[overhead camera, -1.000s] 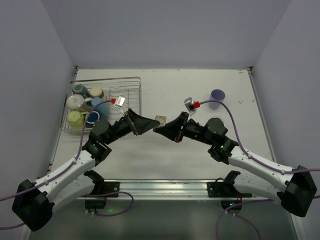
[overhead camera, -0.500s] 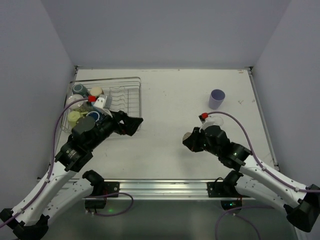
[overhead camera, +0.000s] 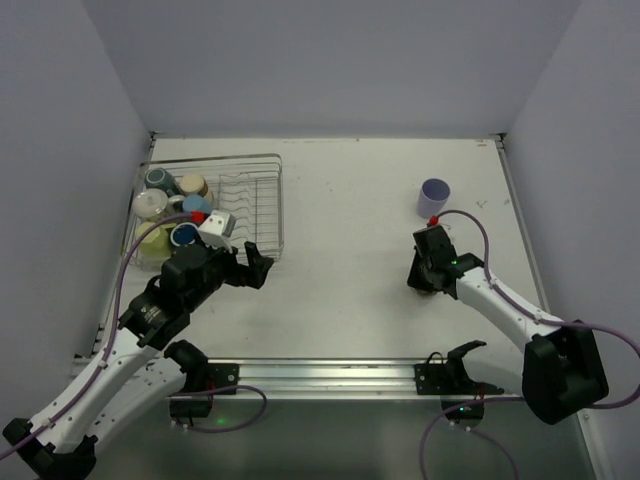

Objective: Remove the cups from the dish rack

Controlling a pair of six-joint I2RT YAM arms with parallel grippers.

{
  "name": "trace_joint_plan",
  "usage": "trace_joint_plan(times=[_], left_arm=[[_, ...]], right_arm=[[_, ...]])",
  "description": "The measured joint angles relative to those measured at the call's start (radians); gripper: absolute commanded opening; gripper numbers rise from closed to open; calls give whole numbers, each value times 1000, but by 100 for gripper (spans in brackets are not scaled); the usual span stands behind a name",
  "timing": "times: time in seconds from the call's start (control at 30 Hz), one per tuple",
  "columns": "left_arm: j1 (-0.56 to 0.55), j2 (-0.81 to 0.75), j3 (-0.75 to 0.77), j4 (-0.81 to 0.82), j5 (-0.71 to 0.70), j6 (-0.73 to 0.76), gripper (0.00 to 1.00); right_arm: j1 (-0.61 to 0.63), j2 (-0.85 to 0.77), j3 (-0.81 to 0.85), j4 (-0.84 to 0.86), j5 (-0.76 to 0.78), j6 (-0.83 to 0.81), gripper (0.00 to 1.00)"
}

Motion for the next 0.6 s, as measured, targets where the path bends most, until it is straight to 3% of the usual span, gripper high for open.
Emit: trace_joint_plan(times=[0.37,0.4,0.6], left_arm=[[0,-23,0,0,-4,4,100],[0,-21,0,0,-6,4,100],[0,-5,0,-1,-38,3,100]], right_arm=[[-31,129,58,-16,6,-32,32],[-31,129,58,-19,6,-34,44],[-31,45,50,-16,-8,-46,51]])
